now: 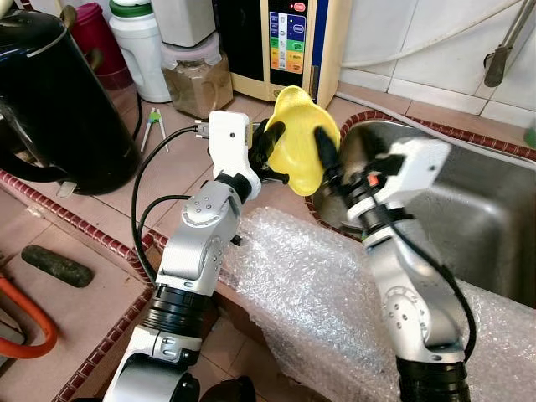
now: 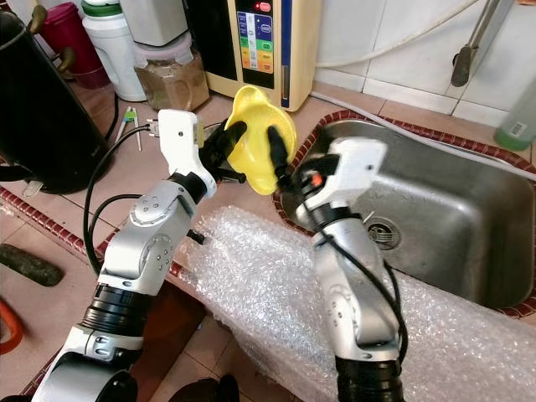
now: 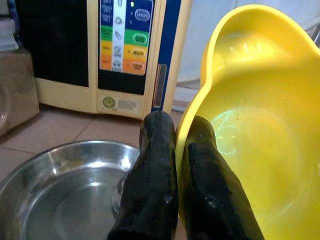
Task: Kitchen organization
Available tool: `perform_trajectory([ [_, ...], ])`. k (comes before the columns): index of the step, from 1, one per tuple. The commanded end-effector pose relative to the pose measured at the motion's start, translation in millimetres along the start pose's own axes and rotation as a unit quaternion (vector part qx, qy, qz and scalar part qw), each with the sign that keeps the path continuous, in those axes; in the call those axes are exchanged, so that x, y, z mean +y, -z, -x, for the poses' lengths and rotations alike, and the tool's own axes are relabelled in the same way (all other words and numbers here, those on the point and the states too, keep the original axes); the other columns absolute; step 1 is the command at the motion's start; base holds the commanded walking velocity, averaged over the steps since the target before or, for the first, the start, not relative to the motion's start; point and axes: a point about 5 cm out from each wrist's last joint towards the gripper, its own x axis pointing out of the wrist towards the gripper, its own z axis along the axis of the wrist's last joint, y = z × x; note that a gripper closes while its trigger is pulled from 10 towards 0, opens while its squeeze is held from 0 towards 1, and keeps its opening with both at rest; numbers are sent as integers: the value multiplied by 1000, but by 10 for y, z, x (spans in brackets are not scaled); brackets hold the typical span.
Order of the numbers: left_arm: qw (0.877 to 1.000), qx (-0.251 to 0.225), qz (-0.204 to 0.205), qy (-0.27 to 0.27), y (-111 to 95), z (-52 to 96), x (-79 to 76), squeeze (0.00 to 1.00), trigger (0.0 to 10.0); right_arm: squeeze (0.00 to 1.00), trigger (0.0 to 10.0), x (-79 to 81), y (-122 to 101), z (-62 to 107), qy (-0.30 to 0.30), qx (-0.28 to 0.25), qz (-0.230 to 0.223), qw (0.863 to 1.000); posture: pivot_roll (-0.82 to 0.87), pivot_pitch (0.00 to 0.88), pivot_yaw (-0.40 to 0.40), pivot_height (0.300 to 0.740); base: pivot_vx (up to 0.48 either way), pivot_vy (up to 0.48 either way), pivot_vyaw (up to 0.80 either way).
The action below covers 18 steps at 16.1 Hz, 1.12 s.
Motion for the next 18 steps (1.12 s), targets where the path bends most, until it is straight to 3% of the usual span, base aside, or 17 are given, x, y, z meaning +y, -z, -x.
perform_trajectory([
  [1,999,-38,-5,10,-165,-11,-28,0,0,0,10000,11,48,5,2,15,2,1000,11,96,69,740,0,0,0],
  [2,999,-42,-7,21,-189,-5,-59,0,0,0,10000,2,72,-6,7,21,0,1000,14,97,71,740,0,0,0],
  [3,998,-46,-11,28,-202,2,-83,0,0,0,7451,-13,105,-23,14,30,4,999,15,98,71,740,0,0,0],
  [4,999,-43,-11,28,-193,7,-77,0,0,0,0,-23,104,-37,19,29,3,999,15,99,71,740,0,0,0],
  [8,999,-36,-11,28,-131,36,-73,0,0,0,0,-79,121,-163,54,31,14,998,13,99,69,740,0,0,0],
  [12,999,-36,-27,23,-126,41,-73,0,0,0,0,-27,87,-301,60,25,14,998,16,99,66,740,0,0,0],
  [17,997,-37,-66,-23,-122,47,29,0,1490,0,0,-46,147,-332,81,43,45,995,13,108,62,740,0,0,0],
  [18,995,-34,-86,-48,-122,52,91,0,2157,0,0,-72,152,-321,89,45,51,994,12,113,61,740,0,0,0],
])
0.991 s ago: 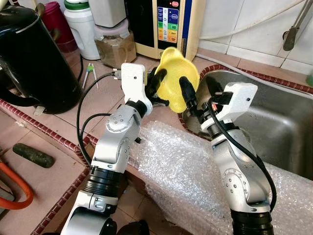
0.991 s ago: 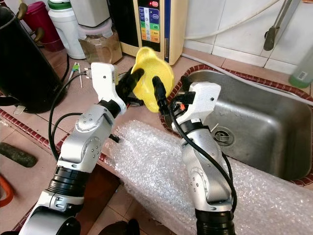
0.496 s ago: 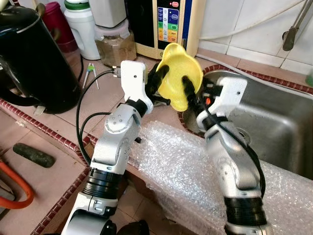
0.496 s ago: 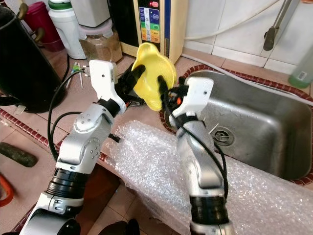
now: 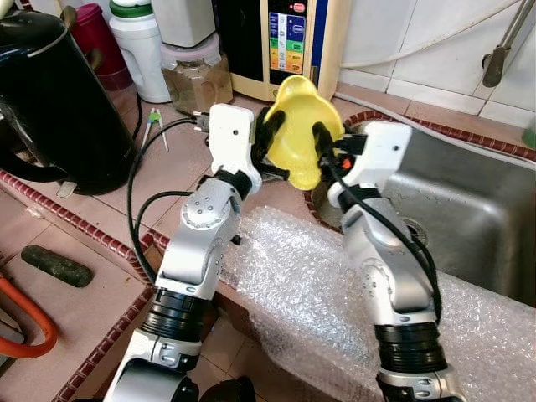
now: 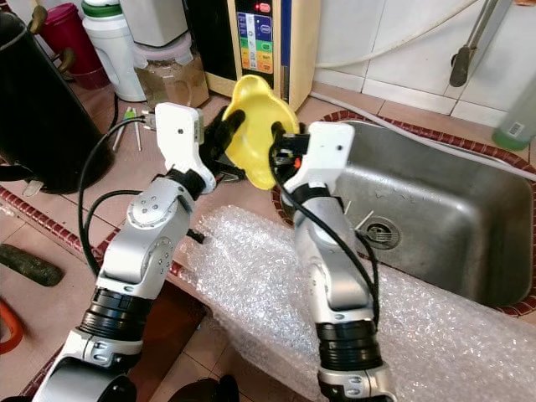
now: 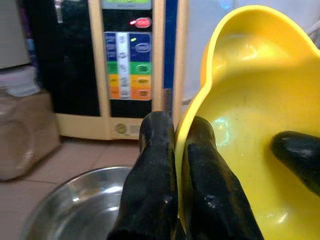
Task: Kitchen organization
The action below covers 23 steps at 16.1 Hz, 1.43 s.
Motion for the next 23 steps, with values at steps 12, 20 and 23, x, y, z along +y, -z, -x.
perform_trajectory([
  [12,998,53,25,13,170,79,41,1000,10000,0,0,-143,26,22,49,-6,12,999,27,116,66,740,0,0,0],
  [20,993,71,28,96,162,191,-11,1000,10000,0,0,-392,-7,1,120,-21,32,992,59,114,66,740,0,0,0],
  [23,989,81,38,120,196,246,-79,1000,10000,0,0,-486,-27,8,139,-26,35,989,58,116,68,740,0,0,0],
])
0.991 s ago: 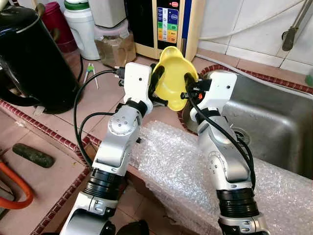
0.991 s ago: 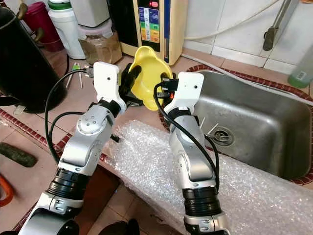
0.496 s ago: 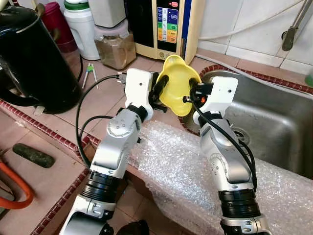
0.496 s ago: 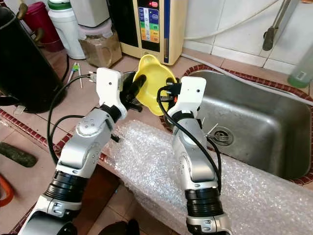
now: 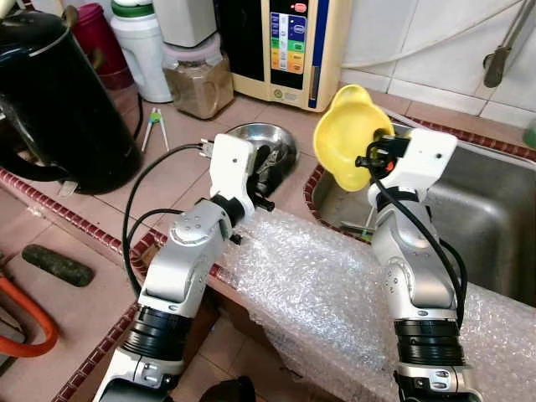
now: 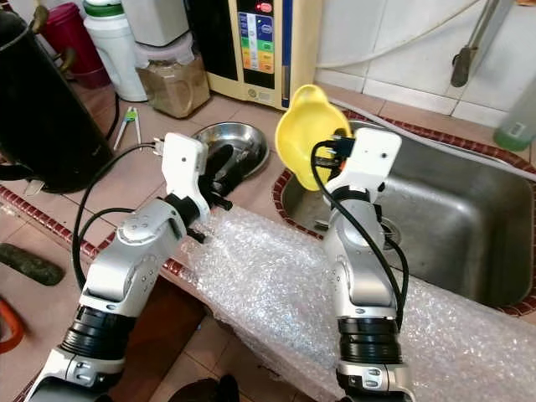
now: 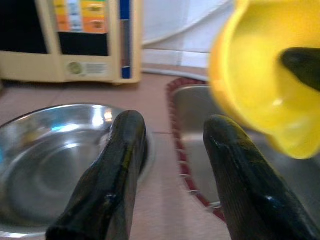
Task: Kitchen organization
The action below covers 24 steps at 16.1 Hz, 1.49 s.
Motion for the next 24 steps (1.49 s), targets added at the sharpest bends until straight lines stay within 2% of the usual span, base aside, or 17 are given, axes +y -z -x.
perform_trajectory([
  [1,1000,-1,-2,16,-32,16,-46,1000,10000,0,0,27,-35,-21,3,-9,1,1000,58,116,68,740,0,0,0],
  [4,995,48,5,89,68,117,-149,1000,10000,0,0,-264,71,-19,81,16,42,996,59,119,67,740,0,0,0],
  [6,991,82,-1,105,144,144,-161,1000,10000,0,0,-470,231,20,141,66,42,987,56,121,68,740,0,0,0],
  [8,989,98,-14,111,192,153,-166,1000,10000,0,0,-602,342,69,176,98,47,979,54,123,68,740,0,0,0],
  [10,988,102,-9,112,191,159,-171,1000,10000,0,0,-663,407,109,193,115,54,973,50,125,67,740,0,0,0],
  [11,988,105,-9,114,195,161,-186,1000,10000,1000,10000,-690,474,142,201,136,42,969,47,125,67,740,0,0,0],
  [18,987,126,-15,99,242,170,-144,1000,10000,1000,10000,-686,525,160,214,151,35,964,47,126,65,740,0,0,0],
  [22,987,144,-23,72,305,164,-75,1000,10000,1000,10000,-600,494,130,180,142,13,973,38,125,61,740,0,0,0],
  [24,987,145,-25,70,309,151,-77,1000,10000,1000,10000,-532,436,92,147,130,55,979,34,123,58,740,0,0,0],
])
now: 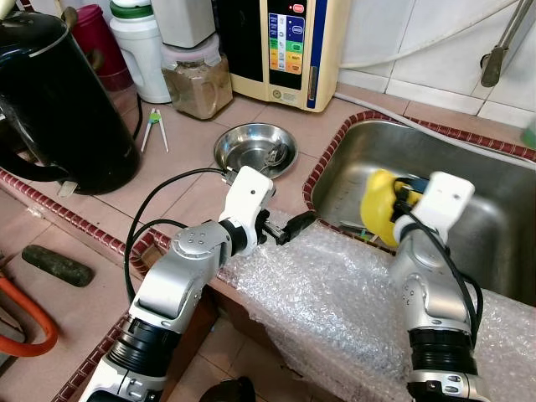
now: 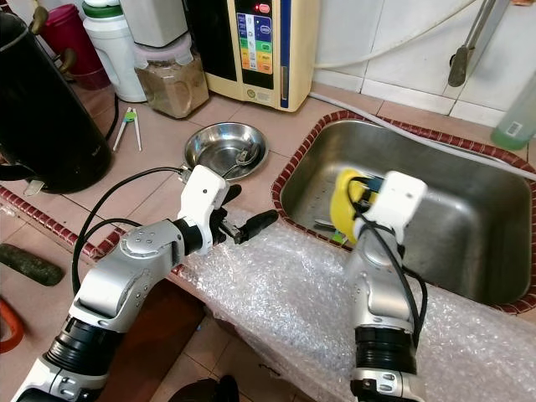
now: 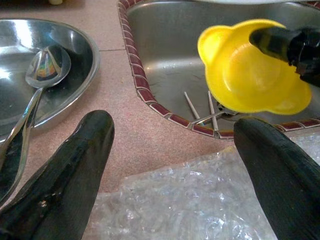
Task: Kitchen organization
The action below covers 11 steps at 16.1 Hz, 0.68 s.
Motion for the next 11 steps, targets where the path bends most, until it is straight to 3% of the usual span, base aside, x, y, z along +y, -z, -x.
perform_trajectory([
  [1,1000,8,0,-7,11,-6,20,1000,10000,1000,10000,54,-51,7,-13,-2,1,1000,31,123,55,740,0,0,0],
  [4,1000,14,-1,-13,30,-12,25,1000,10000,1000,10000,103,98,7,-29,56,-3,998,31,122,51,740,0,0,0],
  [6,1000,15,-1,-21,36,-16,47,1000,10000,1000,10000,282,179,57,-112,96,-54,988,30,121,48,740,0,0,0],
  [8,1000,14,-1,-23,33,-18,50,1000,10000,1000,10000,340,147,69,-142,95,-66,983,29,119,48,740,0,0,0],
  [9,1000,14,-1,-23,33,-21,51,1000,10000,1000,10000,357,153,76,-155,119,-82,977,26,119,49,740,0,0,0],
  [11,1000,15,-2,-23,33,-25,46,1000,10000,1000,10000,319,161,61,-161,118,-44,979,27,118,49,740,0,0,0],
])
